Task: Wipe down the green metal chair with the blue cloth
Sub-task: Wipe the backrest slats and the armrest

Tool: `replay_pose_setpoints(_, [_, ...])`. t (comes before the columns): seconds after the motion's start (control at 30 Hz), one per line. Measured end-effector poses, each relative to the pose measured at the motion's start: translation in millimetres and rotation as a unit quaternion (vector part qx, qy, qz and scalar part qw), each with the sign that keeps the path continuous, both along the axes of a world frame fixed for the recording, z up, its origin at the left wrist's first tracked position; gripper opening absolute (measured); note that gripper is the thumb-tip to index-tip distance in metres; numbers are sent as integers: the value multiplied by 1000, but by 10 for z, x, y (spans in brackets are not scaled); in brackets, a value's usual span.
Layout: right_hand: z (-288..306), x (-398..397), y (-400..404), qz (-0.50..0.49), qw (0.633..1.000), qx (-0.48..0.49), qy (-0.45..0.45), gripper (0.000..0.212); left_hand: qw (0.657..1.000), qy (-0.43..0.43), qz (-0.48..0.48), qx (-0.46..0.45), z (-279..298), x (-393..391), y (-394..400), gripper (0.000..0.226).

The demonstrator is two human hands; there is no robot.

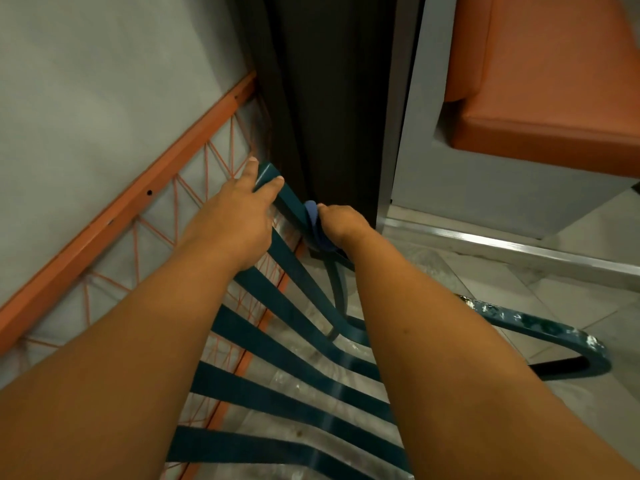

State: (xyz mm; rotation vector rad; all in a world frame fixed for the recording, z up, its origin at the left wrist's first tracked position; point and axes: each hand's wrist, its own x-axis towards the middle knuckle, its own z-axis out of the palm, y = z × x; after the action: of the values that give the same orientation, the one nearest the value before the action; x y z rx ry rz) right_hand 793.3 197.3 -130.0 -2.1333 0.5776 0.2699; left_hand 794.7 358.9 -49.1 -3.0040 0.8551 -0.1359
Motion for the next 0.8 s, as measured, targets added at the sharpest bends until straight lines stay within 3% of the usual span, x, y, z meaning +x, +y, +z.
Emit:
replay_pose_setpoints(0.1, [70, 8, 16, 21, 999, 14, -23, 42, 1000, -8, -1, -1, -12, -1, -10, 61])
replay_pose_setpoints(0.2, [-146, -192, 55, -22, 995, 56, -76, 34, 1000, -2, 5, -10, -10, 5, -3, 61])
replay_pose_setpoints(0.37, [-402, -441, -77, -31, 988, -140, 48, 38, 1000, 4, -8, -10, -11, 7, 3, 60])
replay_pose_setpoints(0.43, [-433, -513, -38, -35, 979, -198, 40, 29, 1000, 0, -9, -8, -14, 7, 11, 60])
replay_pose_setpoints(0.53, [-451, -500, 132, -66, 982, -129, -120, 34, 1000, 4, -5, -8, -14, 18, 0, 60])
replay_pose_setpoints(0.63, [-515, -499, 362, -52, 949, -111, -289, 47, 1000, 2, -8, -11, -12, 34, 11, 60])
replay_pose_setpoints(0.7, [-631, -596, 385, -38, 940, -193, -278, 55, 1000, 5, -10, -13, -10, 31, 15, 59])
replay_pose_setpoints(0.8, [-773, -826, 180, -9, 938, -294, -182, 55, 1000, 17, -7, -21, 4, 30, 11, 56])
